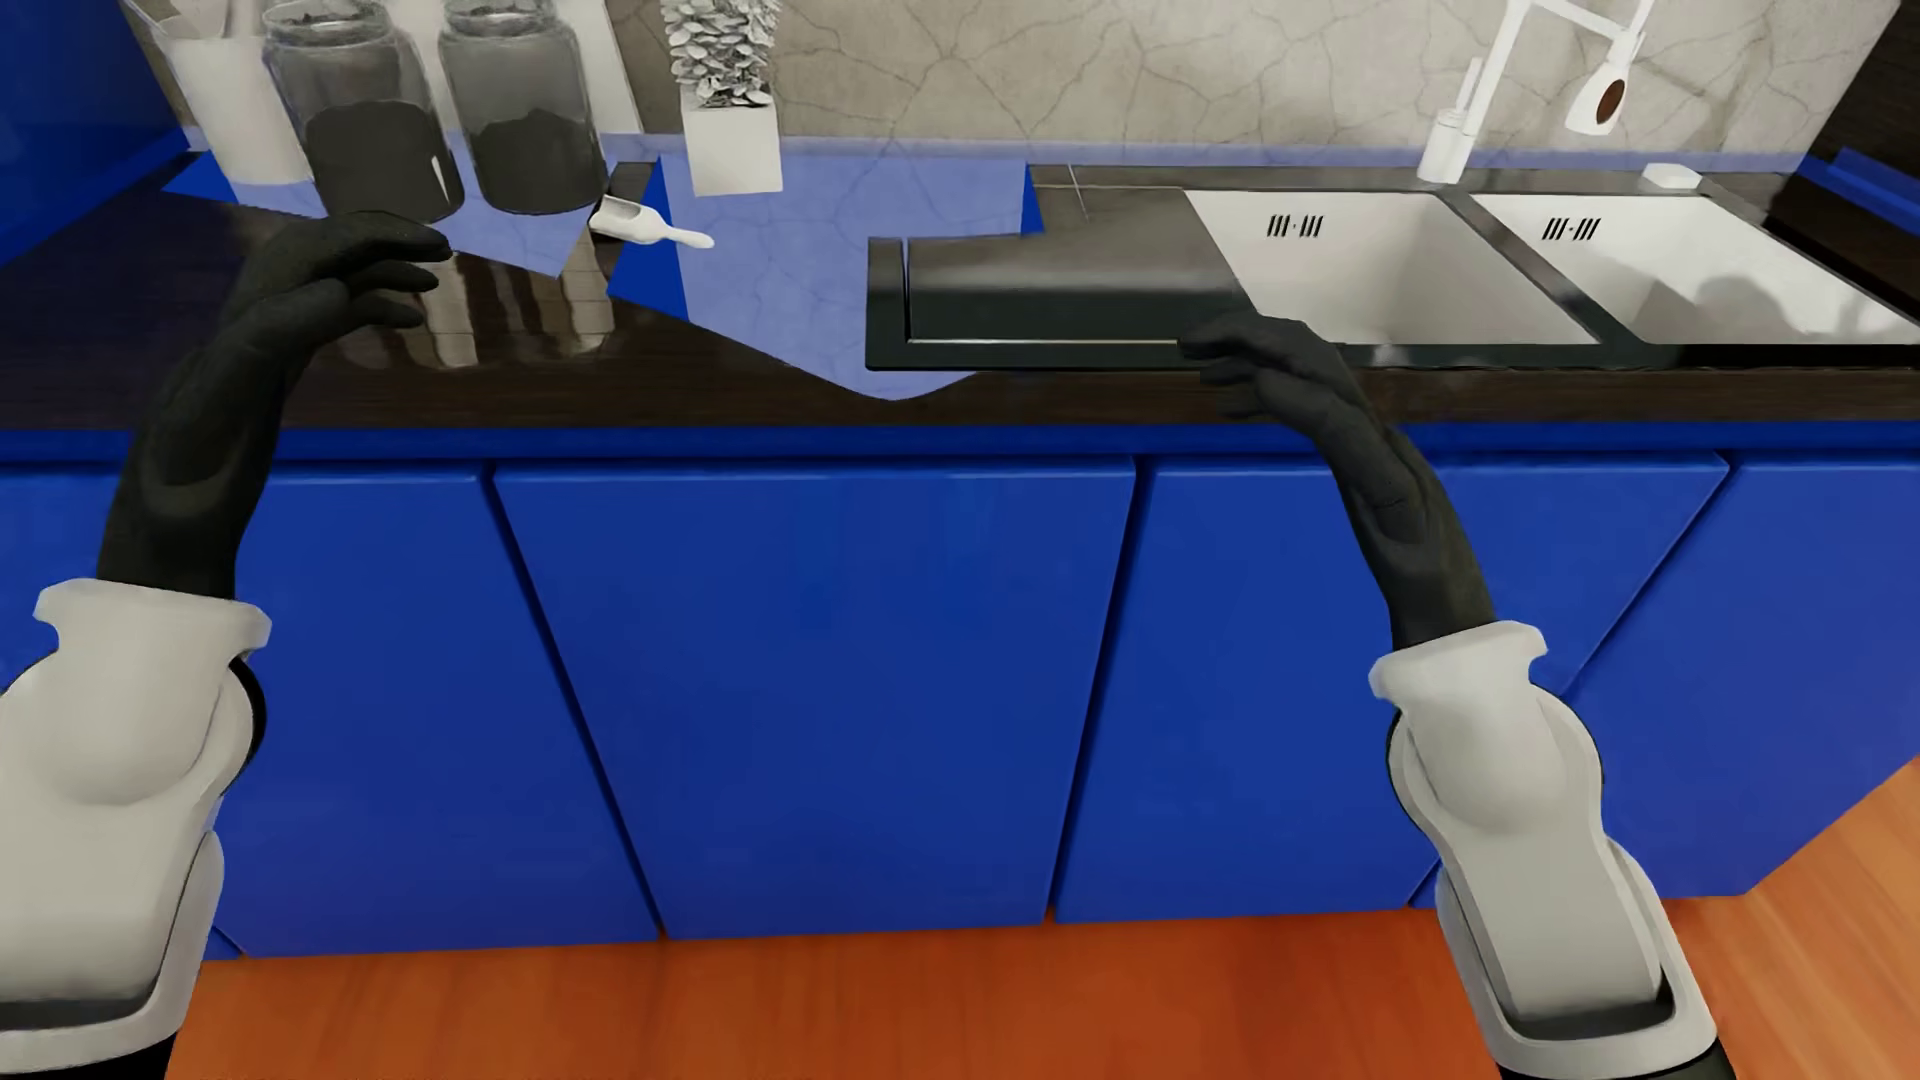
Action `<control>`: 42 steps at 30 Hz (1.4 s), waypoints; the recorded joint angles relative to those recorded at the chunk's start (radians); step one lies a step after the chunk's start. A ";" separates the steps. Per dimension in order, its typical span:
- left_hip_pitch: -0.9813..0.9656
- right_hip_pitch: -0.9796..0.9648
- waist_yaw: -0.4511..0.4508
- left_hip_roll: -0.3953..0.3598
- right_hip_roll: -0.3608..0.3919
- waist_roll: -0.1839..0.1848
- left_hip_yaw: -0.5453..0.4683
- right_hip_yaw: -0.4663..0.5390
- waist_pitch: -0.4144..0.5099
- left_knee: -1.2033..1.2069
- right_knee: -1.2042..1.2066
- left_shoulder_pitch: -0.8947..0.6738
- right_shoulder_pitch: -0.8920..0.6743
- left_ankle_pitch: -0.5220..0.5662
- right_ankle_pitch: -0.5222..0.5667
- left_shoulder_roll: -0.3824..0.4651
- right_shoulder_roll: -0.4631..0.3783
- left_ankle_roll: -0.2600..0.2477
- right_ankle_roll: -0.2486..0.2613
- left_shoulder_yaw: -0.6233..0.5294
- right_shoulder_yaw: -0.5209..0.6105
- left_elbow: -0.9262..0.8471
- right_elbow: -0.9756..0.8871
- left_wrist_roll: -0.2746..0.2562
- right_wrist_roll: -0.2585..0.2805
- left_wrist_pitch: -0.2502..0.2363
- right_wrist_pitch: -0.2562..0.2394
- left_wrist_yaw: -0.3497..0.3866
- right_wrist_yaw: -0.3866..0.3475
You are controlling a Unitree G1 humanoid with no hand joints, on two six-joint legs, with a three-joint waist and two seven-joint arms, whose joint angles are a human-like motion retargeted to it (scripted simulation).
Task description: Stand still
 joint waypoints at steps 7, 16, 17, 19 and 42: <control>-0.011 -0.008 -0.001 0.004 0.000 0.004 0.000 0.000 0.002 0.002 -0.005 0.128 0.135 0.000 0.015 -0.016 0.038 0.000 0.000 -0.152 0.075 0.021 0.145 0.000 0.000 0.000 0.000 0.000 0.000; 0.000 -0.003 0.001 0.002 -0.006 0.038 0.000 0.000 0.025 -0.002 -0.002 0.158 0.139 -0.001 0.020 -0.007 0.040 0.000 0.000 -0.382 0.123 0.249 0.416 0.000 0.000 0.000 0.000 0.000 0.000; 0.001 -0.002 -0.003 0.004 -0.005 0.040 0.000 0.000 0.027 -0.002 -0.005 0.159 0.137 0.000 0.021 -0.014 0.039 0.000 0.000 -0.395 0.144 0.271 0.432 0.000 0.000 0.000 0.000 0.000 0.000; 0.001 -0.004 -0.005 0.001 -0.008 0.032 0.000 0.000 0.029 -0.004 -0.003 0.160 0.139 0.000 0.023 -0.022 0.041 0.000 0.000 -0.426 0.201 0.295 0.470 0.000 0.000 0.000 0.000 0.000 0.000; -0.002 -0.015 -0.005 -0.003 -0.013 0.008 0.000 0.000 0.068 -0.008 0.003 0.043 0.026 -0.016 0.019 -0.158 0.146 0.000 0.000 -0.669 0.512 0.896 1.055 0.000 0.000 0.000 0.000 0.000 0.000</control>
